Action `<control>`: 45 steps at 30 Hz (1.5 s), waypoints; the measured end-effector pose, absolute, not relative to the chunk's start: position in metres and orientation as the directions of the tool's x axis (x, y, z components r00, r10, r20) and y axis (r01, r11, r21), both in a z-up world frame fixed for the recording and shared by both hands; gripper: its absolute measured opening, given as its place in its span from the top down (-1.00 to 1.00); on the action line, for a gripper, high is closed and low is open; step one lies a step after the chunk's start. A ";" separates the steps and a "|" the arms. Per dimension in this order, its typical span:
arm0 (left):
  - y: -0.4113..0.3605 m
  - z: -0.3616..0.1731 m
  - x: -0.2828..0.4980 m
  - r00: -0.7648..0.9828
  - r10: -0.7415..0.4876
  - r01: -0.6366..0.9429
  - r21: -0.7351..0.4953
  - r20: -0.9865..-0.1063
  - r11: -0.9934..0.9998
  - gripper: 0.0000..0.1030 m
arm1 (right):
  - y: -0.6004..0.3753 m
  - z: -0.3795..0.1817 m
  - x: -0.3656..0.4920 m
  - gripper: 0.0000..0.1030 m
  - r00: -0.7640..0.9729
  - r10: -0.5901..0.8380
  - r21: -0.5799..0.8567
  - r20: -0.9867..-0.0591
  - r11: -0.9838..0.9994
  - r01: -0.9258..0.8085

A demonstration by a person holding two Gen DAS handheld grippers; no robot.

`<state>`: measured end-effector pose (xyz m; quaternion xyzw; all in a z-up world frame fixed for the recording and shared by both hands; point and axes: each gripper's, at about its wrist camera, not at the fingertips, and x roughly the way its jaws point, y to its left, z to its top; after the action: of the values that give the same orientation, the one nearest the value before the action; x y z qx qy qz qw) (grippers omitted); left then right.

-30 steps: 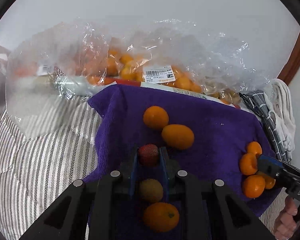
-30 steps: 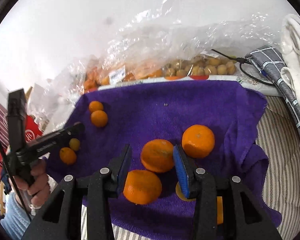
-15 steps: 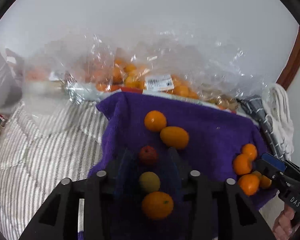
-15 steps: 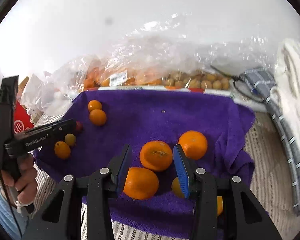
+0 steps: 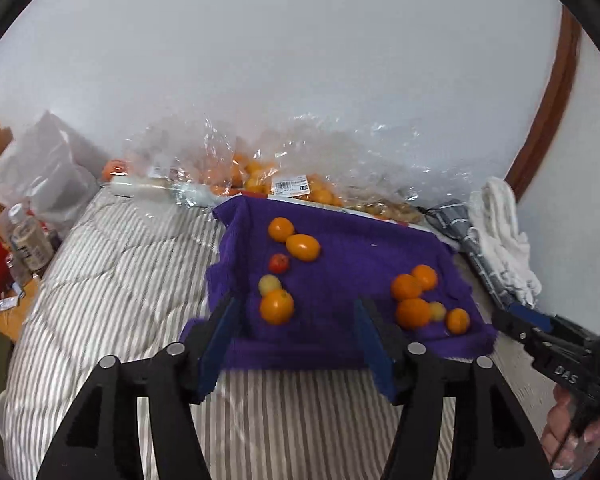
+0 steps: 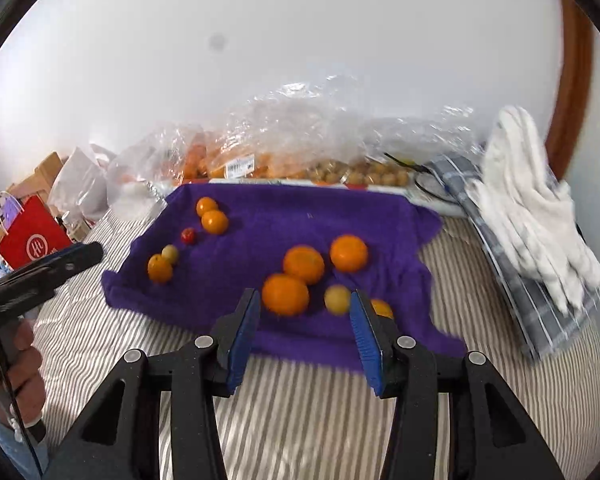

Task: Organize fruits

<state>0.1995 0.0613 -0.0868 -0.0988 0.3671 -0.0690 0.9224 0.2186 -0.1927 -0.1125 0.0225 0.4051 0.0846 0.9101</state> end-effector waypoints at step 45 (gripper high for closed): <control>0.020 -0.020 0.033 0.820 -0.140 0.088 -0.119 -0.555 0.989 -0.69 | -0.228 -0.046 0.020 -0.97 0.798 0.051 0.054 -0.600 0.998 -0.024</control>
<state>0.0333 0.0205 -0.0203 -0.0442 0.2940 -0.0596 0.9529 0.0203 -0.2277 -0.0461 0.0217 0.3170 0.0199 0.9480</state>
